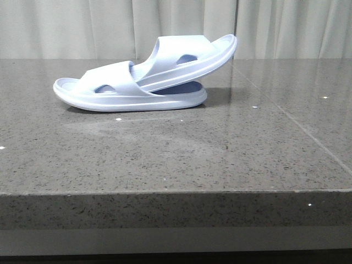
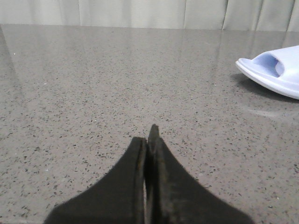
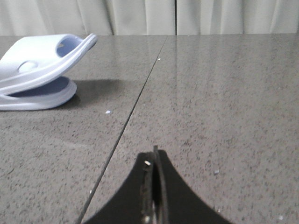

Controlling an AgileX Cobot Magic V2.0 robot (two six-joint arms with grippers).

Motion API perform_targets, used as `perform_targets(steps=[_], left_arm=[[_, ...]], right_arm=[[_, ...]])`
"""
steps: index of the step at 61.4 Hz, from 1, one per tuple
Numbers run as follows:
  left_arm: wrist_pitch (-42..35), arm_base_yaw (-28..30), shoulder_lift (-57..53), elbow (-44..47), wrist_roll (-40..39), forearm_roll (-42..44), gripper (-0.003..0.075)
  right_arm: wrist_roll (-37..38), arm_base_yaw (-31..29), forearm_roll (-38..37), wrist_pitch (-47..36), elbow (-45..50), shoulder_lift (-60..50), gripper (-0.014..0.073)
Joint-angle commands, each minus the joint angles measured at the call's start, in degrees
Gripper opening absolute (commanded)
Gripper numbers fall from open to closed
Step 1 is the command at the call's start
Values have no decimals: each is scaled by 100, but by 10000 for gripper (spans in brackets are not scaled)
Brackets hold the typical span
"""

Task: Insert blue slippers together front up

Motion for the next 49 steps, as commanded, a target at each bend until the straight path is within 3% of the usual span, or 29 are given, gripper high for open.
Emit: perform_targets(steps=[1, 21, 49], left_arm=[[-464, 0, -126, 116, -43, -13, -19], [-464, 0, -126, 116, -43, -13, -19], [-464, 0, -126, 116, -43, -13, -19]], right_arm=[[79, -6, -89, -532, 142, -323, -60], [73, -291, -188, 591, 601, -1833, -60], [75, -291, -191, 607, 601, -1799, -60]])
